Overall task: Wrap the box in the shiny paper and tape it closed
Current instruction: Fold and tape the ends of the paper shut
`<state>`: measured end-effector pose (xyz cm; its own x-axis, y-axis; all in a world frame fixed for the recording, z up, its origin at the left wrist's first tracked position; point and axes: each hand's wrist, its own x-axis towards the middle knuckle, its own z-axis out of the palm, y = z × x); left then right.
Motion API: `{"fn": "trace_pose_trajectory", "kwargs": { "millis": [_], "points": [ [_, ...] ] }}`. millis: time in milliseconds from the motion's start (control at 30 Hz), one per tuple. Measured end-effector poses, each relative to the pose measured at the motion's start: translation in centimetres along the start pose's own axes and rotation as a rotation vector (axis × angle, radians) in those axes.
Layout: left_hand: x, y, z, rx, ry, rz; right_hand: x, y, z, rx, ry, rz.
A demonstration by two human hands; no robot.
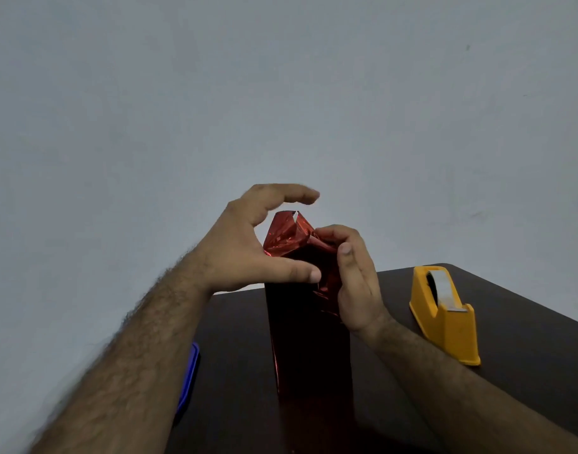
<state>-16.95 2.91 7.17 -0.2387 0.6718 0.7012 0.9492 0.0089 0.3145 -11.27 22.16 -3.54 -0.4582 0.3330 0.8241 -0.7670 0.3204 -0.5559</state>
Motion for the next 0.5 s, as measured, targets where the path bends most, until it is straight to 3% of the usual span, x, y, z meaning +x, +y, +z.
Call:
{"fn": "trace_pose_trajectory", "kwargs": {
  "millis": [100, 233, 500],
  "points": [
    [0.2, -1.2, 0.7, 0.124, 0.026, 0.076, 0.0, 0.0, 0.0, 0.034, 0.003, -0.018],
    [0.7, -1.3, 1.5, 0.047, 0.123, 0.126, 0.2, 0.5, -0.3, 0.033, 0.029, -0.003],
    [0.5, -1.3, 1.1, -0.016, 0.026, 0.112, 1.1, 0.4, -0.6, -0.071, 0.005, 0.130]
  ]
}}
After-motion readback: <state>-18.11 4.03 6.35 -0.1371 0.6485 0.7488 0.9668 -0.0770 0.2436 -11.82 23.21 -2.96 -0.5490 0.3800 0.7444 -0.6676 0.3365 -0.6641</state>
